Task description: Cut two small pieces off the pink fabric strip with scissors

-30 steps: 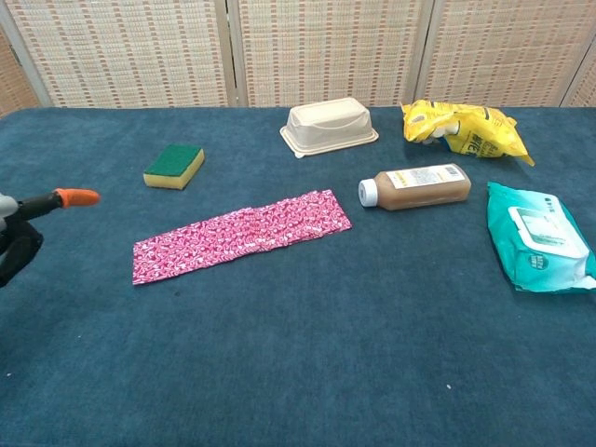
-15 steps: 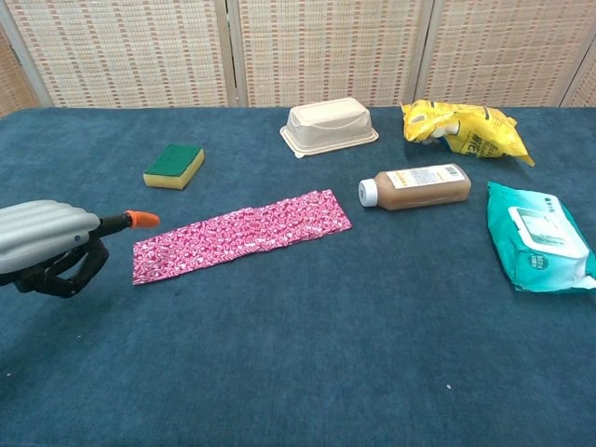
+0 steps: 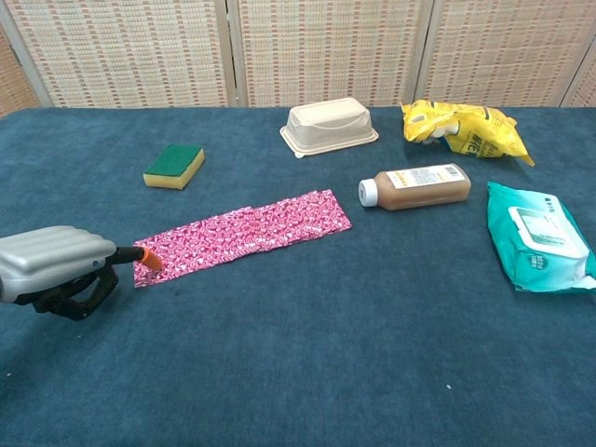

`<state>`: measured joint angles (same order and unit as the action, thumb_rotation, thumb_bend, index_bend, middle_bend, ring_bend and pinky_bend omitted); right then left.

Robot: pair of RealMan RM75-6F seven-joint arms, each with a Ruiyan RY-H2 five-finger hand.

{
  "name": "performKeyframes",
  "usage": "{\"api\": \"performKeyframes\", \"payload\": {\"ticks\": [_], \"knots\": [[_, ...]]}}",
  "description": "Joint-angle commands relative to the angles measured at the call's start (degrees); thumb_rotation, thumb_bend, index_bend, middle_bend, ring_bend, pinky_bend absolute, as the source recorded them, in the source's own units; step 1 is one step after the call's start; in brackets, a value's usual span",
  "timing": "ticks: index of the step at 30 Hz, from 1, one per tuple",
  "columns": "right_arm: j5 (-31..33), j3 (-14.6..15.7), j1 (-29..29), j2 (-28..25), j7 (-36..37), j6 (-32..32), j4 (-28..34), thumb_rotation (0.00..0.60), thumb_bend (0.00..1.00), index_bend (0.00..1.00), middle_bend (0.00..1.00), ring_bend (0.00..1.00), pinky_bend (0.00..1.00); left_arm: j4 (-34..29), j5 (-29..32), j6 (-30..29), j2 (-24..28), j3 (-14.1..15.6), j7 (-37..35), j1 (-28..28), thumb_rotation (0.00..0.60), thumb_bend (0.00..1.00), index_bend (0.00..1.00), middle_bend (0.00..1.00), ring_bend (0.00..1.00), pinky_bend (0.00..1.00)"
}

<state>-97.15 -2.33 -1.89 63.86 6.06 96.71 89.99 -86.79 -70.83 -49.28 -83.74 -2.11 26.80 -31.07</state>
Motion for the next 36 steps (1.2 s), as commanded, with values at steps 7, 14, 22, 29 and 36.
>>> {"api": "performKeyframes", "payload": {"ticks": [7, 14, 22, 29, 36], "knots": [[-0.05, 0.10, 0.01, -0.07, 0.02, -0.22, 0.07, 0.600, 0.32, 0.33, 0.41, 0.23, 0.36, -0.21, 1.84, -1.51, 0.62, 1.06, 1.76, -0.12, 0.600, 0.82, 0.21, 0.69, 0.77, 0.67], [-0.04, 0.23, -0.02, -0.10, -0.17, -0.57, 0.19, 0.600, 0.32, 0.33, 0.41, 0.23, 0.36, 0.02, 3.20, -3.30, 2.11, 2.49, 2.91, 0.92, 0.600, 0.82, 0.22, 0.69, 0.77, 0.67], [-0.01, 0.36, -0.08, -0.03, -0.49, -1.02, 0.25, 0.600, 0.32, 0.33, 0.41, 0.23, 0.36, 2.19, 5.13, -4.34, 3.83, 3.85, 2.52, 2.46, 0.600, 0.83, 0.22, 0.69, 0.77, 0.67], [-0.03, 0.40, -0.06, -0.05, -0.64, -1.09, 0.38, 0.600, 0.32, 0.33, 0.41, 0.23, 0.36, 5.01, 8.22, -5.97, 4.32, 3.63, 2.94, 3.87, 0.600, 0.83, 0.22, 0.69, 0.77, 0.67], [0.20, 0.42, -0.11, -0.07, -0.85, -1.48, 0.52, 0.600, 0.32, 0.33, 0.41, 0.23, 0.36, 5.60, 9.68, -9.28, 3.18, 2.09, 4.28, 4.53, 0.600, 0.83, 0.14, 0.69, 0.77, 0.67]]}}
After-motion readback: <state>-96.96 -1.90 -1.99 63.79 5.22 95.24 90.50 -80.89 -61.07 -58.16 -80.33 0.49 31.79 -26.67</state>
